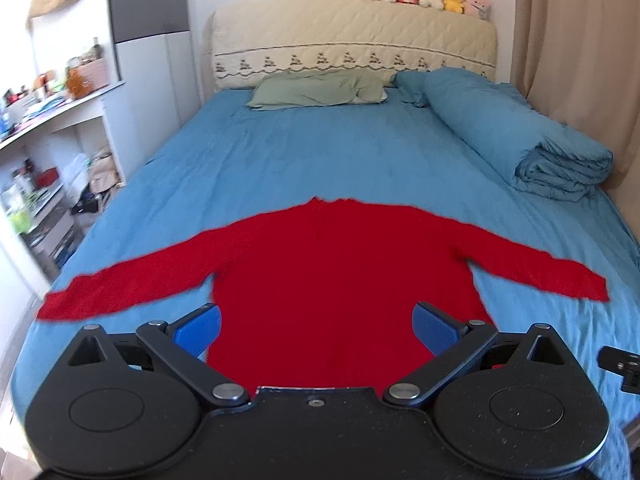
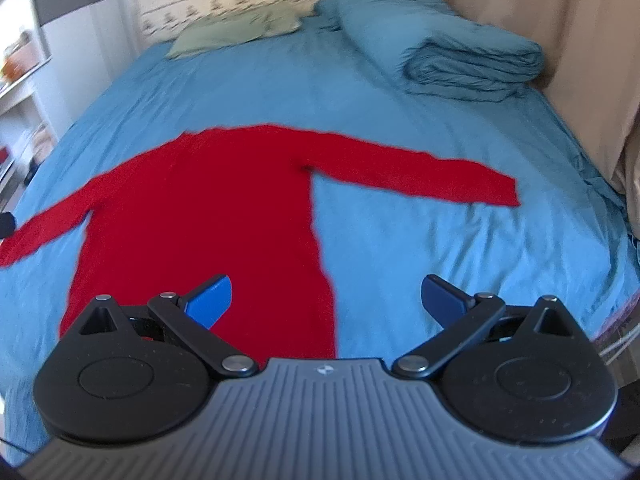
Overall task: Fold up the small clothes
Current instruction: 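Move the right tool down to the sweater's sleeve cuff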
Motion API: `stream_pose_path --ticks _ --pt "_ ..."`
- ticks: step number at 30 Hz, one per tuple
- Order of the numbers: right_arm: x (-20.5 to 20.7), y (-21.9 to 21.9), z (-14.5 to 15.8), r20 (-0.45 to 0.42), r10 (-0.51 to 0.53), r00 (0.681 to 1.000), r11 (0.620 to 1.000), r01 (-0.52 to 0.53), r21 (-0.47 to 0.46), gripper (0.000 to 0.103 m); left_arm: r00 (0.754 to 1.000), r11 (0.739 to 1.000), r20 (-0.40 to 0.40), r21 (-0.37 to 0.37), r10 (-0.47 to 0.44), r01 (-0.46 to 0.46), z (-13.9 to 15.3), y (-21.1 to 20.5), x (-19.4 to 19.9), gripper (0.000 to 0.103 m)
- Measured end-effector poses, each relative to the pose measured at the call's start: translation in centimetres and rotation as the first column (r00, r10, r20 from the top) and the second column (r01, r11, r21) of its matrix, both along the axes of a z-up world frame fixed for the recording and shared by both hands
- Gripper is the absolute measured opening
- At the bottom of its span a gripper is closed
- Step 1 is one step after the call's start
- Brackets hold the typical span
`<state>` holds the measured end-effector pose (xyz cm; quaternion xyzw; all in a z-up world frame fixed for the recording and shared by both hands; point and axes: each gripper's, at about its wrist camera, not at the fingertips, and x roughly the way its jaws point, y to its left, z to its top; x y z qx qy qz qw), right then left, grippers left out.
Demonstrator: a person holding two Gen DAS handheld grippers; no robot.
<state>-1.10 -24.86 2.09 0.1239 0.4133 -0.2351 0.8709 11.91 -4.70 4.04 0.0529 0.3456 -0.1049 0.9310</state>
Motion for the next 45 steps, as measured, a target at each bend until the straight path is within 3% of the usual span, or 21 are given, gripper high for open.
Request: stream_pose_path --ticks 11,17,23,31,37,40,42,45 --pt "6.1 -15.6 -5.8 -0.05 -0.236 0.97 0.971 0.234 -0.042 0.103 0.983 0.991 -0.131 -0.056 -0.129 0.122 -4.7 -11.1 15.9 0.103" --pt "7.2 -24.1 -10.6 -0.049 -0.381 0.923 0.924 0.381 -0.006 0.103 0.956 0.983 -0.228 -0.061 -0.182 0.173 -10.3 -18.1 23.4 0.103" --pt "6.8 -29.7 -15.7 -0.017 -0.494 0.869 0.869 0.494 0.032 0.102 0.932 0.979 -0.304 -0.028 -0.2 0.201 -16.8 -23.6 27.9 0.103" --pt "5.4 -34.1 -21.7 -0.021 -0.594 0.805 0.797 0.591 0.123 0.08 0.926 0.974 -0.322 0.047 -0.197 0.223 -23.4 -27.0 29.8 0.103" --pt "5.0 -35.5 -23.5 0.064 -0.646 0.76 0.76 0.633 0.149 0.074 0.937 0.967 -0.284 0.092 -0.202 0.237 -24.3 -28.0 29.3 0.103" --pt "5.4 -36.1 -23.7 0.095 -0.667 0.739 0.743 0.65 0.162 0.057 0.94 0.965 -0.27 0.102 -0.208 0.243 -24.5 -28.2 29.1 0.103" --pt "5.6 -36.4 -23.8 0.094 -0.681 0.726 0.73 0.664 0.161 0.038 0.941 0.962 -0.263 0.11 -0.213 0.248 -24.6 -28.3 29.0 0.103" --pt "5.8 -36.7 -23.7 0.1 -0.695 0.712 0.717 0.676 0.17 0.021 0.942 0.962 -0.261 0.114 -0.213 0.249 -24.7 -28.3 29.3 0.103"
